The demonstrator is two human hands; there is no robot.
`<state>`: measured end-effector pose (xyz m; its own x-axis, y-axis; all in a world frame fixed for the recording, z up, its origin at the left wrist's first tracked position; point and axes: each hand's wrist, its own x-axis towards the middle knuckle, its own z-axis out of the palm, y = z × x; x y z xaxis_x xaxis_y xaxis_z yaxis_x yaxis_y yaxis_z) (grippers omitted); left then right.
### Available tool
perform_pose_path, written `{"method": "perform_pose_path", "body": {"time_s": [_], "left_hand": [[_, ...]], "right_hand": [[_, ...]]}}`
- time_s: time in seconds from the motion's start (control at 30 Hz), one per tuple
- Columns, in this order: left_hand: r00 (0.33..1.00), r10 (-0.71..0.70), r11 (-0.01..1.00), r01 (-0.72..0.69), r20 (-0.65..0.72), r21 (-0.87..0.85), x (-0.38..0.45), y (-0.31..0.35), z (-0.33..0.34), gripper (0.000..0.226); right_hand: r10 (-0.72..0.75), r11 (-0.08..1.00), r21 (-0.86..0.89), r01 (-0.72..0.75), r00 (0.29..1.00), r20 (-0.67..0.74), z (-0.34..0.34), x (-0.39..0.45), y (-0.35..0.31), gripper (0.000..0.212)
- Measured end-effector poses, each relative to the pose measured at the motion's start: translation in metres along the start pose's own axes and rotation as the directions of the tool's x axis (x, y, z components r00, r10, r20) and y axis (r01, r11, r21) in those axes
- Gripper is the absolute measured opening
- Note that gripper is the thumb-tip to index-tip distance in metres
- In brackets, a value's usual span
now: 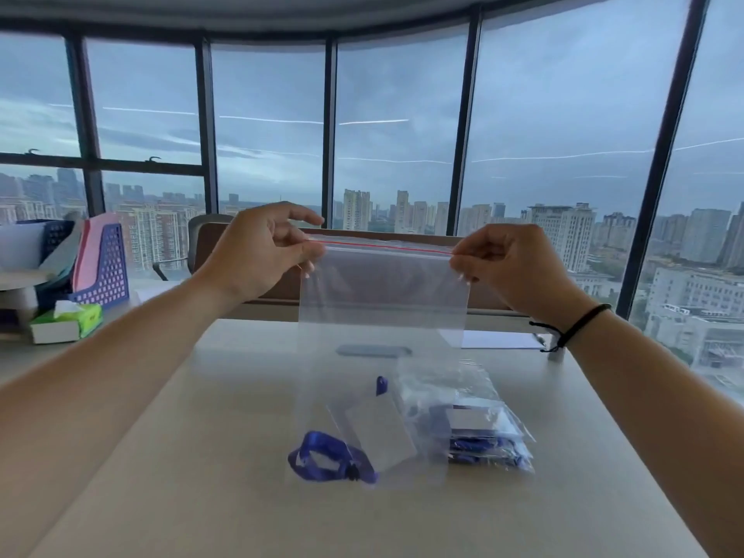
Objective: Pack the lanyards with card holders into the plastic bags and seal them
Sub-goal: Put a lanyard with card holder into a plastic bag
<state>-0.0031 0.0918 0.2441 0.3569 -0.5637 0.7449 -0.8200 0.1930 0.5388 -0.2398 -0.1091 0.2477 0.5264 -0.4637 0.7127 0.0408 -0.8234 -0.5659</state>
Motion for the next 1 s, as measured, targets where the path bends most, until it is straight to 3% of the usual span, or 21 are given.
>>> {"method": "perform_pose_path", "body": {"time_s": [0.1, 0.23, 0.43, 0.63, 0.73, 1.0], "left_hand": [[0.992, -0.073, 0.994, 0.080, 0.099, -0.077, -0.006, -0.002, 0.002, 0.036], [0.933, -0.258, 0.927, 0.312, 0.251, -0.207, -0.019, -0.013, 0.014, 0.034], [0.866, -0.394, 0.847, 0.472, 0.308, -0.243, -0.015, -0.025, 0.030, 0.019], [0.851, -0.352, 0.829, 0.477, 0.389, -0.292, -0.007, -0.019, 0.045, 0.033], [0.860, -0.313, 0.811, 0.463, 0.403, -0.358, -0.001, -0.009, 0.054, 0.021], [0.902, -0.276, 0.759, 0.416, 0.331, -0.501, 0.038, -0.004, 0.104, 0.012]], "right_hand": [[0.045, 0.999, 0.010, -0.045, 0.999, 0.008, -0.004, -0.009, 0.004, 0.017], [0.187, 0.981, 0.035, -0.192, 0.977, 0.101, -0.004, -0.020, 0.020, 0.025], [0.264, 0.958, 0.075, -0.276, 0.954, 0.145, -0.011, -0.022, 0.032, 0.019], [0.291, 0.934, 0.170, -0.314, 0.945, 0.148, -0.029, -0.024, 0.040, 0.021], [0.280, 0.927, 0.219, -0.304, 0.950, 0.136, -0.043, -0.025, 0.040, 0.026], [0.276, 0.913, 0.328, -0.241, 0.959, -0.063, -0.066, 0.007, 0.061, 0.017]]}}
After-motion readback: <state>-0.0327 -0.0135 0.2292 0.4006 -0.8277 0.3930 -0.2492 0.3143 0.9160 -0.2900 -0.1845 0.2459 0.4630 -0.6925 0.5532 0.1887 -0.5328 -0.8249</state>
